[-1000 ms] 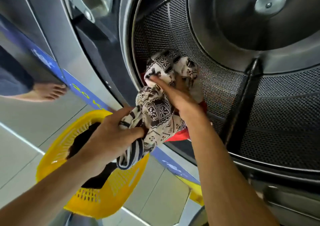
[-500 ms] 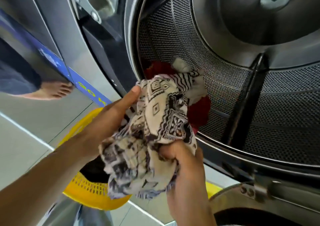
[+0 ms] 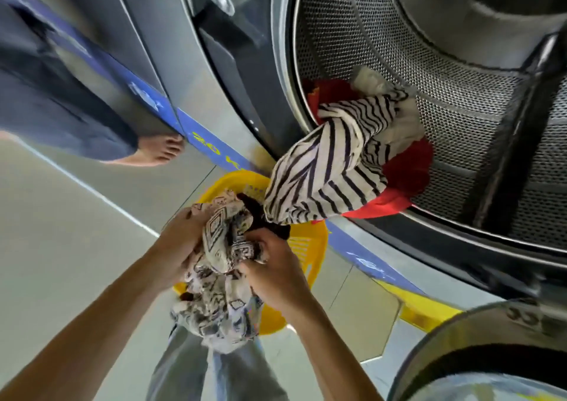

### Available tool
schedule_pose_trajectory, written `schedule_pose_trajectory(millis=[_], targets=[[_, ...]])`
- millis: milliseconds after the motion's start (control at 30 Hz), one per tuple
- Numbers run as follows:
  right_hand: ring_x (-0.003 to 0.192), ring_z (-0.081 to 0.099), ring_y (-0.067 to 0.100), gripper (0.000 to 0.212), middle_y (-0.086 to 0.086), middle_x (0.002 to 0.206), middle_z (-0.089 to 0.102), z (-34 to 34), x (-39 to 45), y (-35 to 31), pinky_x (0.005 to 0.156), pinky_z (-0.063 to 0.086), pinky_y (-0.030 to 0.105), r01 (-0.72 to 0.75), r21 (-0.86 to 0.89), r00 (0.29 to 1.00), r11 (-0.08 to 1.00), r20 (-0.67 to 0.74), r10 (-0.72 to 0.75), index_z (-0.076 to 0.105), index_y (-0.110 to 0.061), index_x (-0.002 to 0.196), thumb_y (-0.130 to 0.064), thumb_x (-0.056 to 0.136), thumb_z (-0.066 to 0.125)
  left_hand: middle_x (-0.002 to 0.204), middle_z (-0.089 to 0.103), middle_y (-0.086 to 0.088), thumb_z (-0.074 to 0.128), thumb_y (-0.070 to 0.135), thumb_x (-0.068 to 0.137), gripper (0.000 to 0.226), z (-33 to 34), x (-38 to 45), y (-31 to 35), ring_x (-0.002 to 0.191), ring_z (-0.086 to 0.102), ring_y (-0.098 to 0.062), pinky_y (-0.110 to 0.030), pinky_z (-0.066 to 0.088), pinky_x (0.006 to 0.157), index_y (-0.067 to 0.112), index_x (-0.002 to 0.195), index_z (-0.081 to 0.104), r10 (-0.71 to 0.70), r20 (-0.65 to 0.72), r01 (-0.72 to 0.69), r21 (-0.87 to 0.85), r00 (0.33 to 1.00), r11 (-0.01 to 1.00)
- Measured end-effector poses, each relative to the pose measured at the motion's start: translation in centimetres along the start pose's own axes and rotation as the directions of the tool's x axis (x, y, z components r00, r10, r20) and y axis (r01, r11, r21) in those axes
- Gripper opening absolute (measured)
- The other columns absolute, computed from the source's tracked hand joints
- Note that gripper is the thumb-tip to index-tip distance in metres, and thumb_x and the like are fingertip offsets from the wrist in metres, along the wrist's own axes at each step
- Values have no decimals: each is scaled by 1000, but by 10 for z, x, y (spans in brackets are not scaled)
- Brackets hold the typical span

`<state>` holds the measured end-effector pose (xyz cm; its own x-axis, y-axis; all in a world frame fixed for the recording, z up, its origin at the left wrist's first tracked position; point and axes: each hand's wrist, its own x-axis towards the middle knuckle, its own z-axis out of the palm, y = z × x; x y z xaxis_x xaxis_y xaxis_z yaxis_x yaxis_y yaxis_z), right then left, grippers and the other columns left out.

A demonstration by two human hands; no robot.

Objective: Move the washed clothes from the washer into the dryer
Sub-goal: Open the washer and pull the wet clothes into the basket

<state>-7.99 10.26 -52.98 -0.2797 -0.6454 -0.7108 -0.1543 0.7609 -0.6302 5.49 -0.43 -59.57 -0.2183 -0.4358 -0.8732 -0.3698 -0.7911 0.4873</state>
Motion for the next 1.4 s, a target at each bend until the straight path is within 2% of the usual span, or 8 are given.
schedule_pose_trajectory(millis=[133, 233, 367, 500, 667, 933, 1067, 1400], targets=[[112, 63, 19, 38, -1, 117, 72, 7, 15, 44, 91, 50, 32, 1, -248, 987, 969, -156, -41, 64, -22, 120, -19, 82, 63, 107, 63, -2, 71, 46, 81, 69, 14, -6, -5, 86, 63, -18, -27, 52, 63, 33, 142, 44, -37, -85, 57, 242, 996, 969], [122, 56, 28, 39, 8, 125, 66, 1, 18, 70, 104, 41, 37, -93, -384, 980, 919, -198, 16, 65, -15, 123, -18, 84, 66, 99, 65, -2, 62, 29, 89, 46, 19, -6, -4, 73, 66, -20, -26, 49, 64, 23, 134, 53, 133, -94, -61, 544, 987, 837], [135, 38, 35, 43, 15, 148, 42, -12, 12, 93, 106, 36, 42, -268, -477, 928, 837, -361, 92, 59, -22, 124, -18, 80, 60, 132, 54, -10, 57, 12, 86, 43, 8, -4, -3, 125, 45, -28, -33, 36, 97, 25, 126, 62, 462, -162, -171, 783, 872, 598], [146, 23, 43, 58, 19, 164, -1, -16, 9, 106, 105, 40, 48, -384, -425, 897, 820, -381, 223, 45, -31, 139, -22, 85, 63, 152, 25, -15, 60, 14, 82, 66, -15, 15, -14, 140, 27, -36, -46, 30, 109, 42, 140, 47, 253, -146, 18, 894, 956, 448], [118, 56, 44, 86, 22, 156, 17, 1, 12, 130, 92, 55, 42, -418, -274, 906, 866, -57, 419, 20, -48, 151, -29, 83, 69, 131, 53, -21, 50, -2, 84, 82, -25, 23, -40, 87, 60, -29, -28, 46, 57, 37, 153, 28, 57, -43, 12, 885, 997, 466], [130, 51, 42, 80, 14, 161, 24, 37, 8, 159, 96, 51, 53, -381, -131, 893, 915, -307, 328, 11, -48, 151, -27, 91, 60, 134, 55, -20, 45, -13, 81, 92, -32, 22, -61, 79, 60, -28, -27, 49, 58, 44, 151, 29, 242, -74, -77, 824, 968, 561], [134, 50, 35, 84, 6, 161, 31, 40, 7, 164, 95, 51, 48, -324, -130, 887, 937, -386, 254, 17, -41, 155, -1, 88, 50, 149, 46, -17, 43, -7, 86, 87, -41, 11, -77, 95, 62, -34, -28, 48, 66, 48, 151, 24, 221, -57, -66, 857, 974, 511], [91, 65, 31, 105, 14, 130, 63, 84, -86, 134, 68, 49, 36, -307, -138, 927, 942, -268, 263, -1, -48, 155, 4, 79, 48, 145, 49, -11, 52, 6, 63, 102, -125, -69, -113, 111, 59, -38, -53, 56, 87, 55, 147, 24, 51, 9, -43, 707, 999, 706]])
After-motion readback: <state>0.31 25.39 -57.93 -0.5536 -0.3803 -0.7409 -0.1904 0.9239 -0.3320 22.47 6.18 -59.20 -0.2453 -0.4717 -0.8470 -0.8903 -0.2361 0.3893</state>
